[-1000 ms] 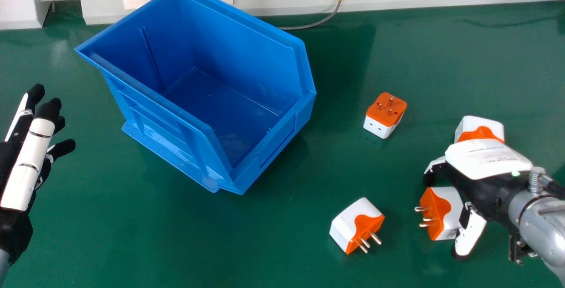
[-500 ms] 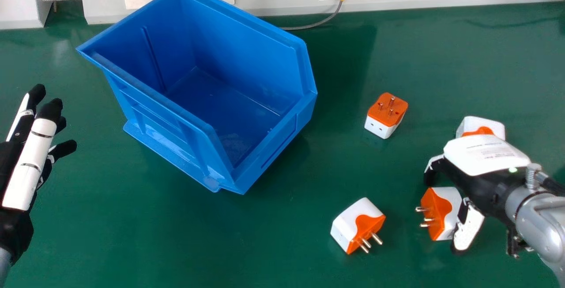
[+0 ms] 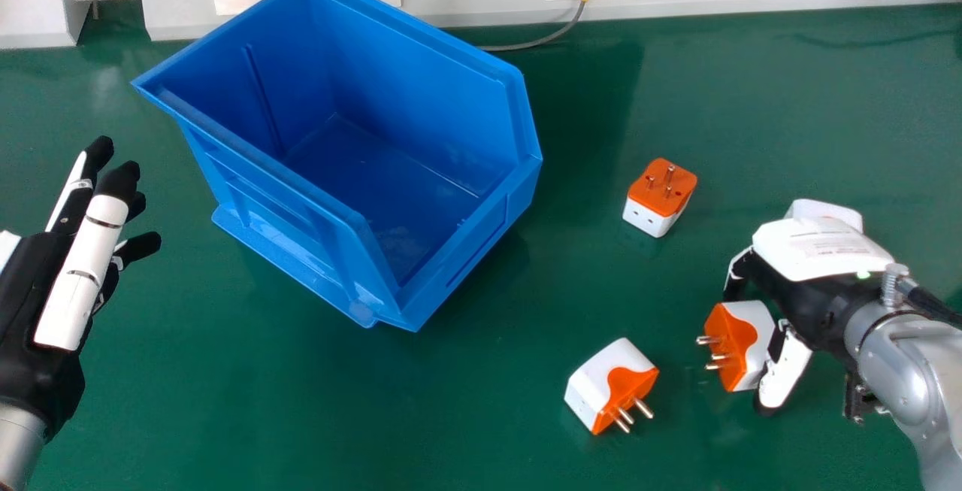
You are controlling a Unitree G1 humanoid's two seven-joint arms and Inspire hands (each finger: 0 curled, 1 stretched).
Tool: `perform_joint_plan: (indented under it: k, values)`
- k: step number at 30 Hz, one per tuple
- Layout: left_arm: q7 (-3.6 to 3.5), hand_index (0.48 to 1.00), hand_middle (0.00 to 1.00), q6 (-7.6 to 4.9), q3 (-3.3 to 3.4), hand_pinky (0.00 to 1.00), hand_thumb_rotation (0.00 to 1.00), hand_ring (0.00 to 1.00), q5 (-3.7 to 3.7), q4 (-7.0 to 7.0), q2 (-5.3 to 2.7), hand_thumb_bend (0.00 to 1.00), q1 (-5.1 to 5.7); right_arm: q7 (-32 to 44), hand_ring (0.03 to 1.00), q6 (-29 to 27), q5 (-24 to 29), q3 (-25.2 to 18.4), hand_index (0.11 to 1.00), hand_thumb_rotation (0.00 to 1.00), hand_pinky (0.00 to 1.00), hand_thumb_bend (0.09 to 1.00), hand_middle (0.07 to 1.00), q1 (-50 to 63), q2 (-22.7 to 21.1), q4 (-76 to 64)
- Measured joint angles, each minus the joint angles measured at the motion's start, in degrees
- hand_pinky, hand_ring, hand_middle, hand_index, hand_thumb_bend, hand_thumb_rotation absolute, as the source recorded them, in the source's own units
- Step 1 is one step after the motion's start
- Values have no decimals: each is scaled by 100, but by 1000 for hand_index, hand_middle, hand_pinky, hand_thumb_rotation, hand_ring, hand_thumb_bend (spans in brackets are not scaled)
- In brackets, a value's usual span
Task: Pick all objects and put in blue box
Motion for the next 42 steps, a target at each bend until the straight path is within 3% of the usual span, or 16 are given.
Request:
perform_joint_plan:
  k: [7, 17, 18, 20, 22, 24, 29, 42]
  values:
    - [-89, 1000, 984, 2, 0, 894, 965, 968, 0, 15, 0, 513, -21, -9, 782, 50, -31, 40, 716, 1, 634, 816, 824, 0, 2, -16]
    - [-105, 1000, 984, -1, 5, 895, 966, 968, 1, 28, 0, 517, -53, -80, 753, -19, -154, 143, 670, 1, 605, 801, 792, -53, -14, 42]
    - [-105, 1000, 985, -1, 8, 895, 966, 968, 1, 28, 0, 517, -53, -108, 697, -52, -155, 144, 630, 1, 569, 746, 736, -54, -24, 61]
    - [-105, 1000, 985, -1, 9, 895, 966, 968, 2, 29, 0, 517, -55, -172, 697, -110, -171, 149, 630, 1, 569, 746, 736, -54, -39, 93]
    - [-103, 1000, 984, -1, 9, 895, 966, 968, 4, 30, 0, 519, -57, -261, 551, -173, -195, 161, 570, 0, 461, 668, 641, -53, -50, 133]
    - [-102, 1000, 984, -1, 9, 894, 966, 968, 4, 32, 0, 521, -61, -387, 508, -258, -229, 189, 543, 0, 429, 640, 615, -54, -60, 201]
    - [-100, 1000, 984, -2, 9, 894, 966, 967, 6, 33, 1, 523, -65, -638, 491, -380, -275, 225, 512, 0, 377, 596, 568, -165, -71, 436]
    - [-91, 1000, 984, 1, 13, 893, 965, 967, 6, 29, 2, 530, -73, -753, 472, -496, -411, 277, 449, 0, 415, 531, 503, -211, -111, 534]
